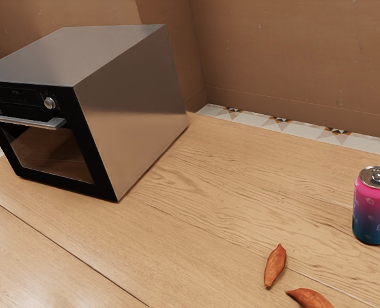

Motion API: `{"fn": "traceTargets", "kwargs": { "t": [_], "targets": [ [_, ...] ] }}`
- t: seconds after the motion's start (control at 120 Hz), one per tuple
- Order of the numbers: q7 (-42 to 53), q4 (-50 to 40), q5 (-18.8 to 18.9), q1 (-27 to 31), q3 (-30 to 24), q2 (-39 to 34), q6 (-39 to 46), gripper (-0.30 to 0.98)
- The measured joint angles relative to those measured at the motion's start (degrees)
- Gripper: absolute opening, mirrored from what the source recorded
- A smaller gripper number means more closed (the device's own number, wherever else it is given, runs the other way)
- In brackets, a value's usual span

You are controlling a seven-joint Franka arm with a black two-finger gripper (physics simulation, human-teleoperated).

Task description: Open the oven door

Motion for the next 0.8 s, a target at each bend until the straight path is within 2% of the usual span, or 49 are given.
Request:
{"fn": "traceTargets", "kwargs": {
  "t": [0.292, 0.575, 0.692, 0.8],
  "targets": [
    [-3.56, -0.53, 2.75, -2.16, -0.53, -0.17, 0.34, 0.69],
    [-5.67, -0.97, 3.35, -3.16, -0.31, -0.46, 0.34, 0.69],
    [-6.28, -0.64, 3.45, -7.93, 4.45, -0.49, 0.36, 0.69],
    [-6.74, -0.84, 3.52, -9.03, 5.81, -0.50, 0.28, 0.69]
  ]
}}
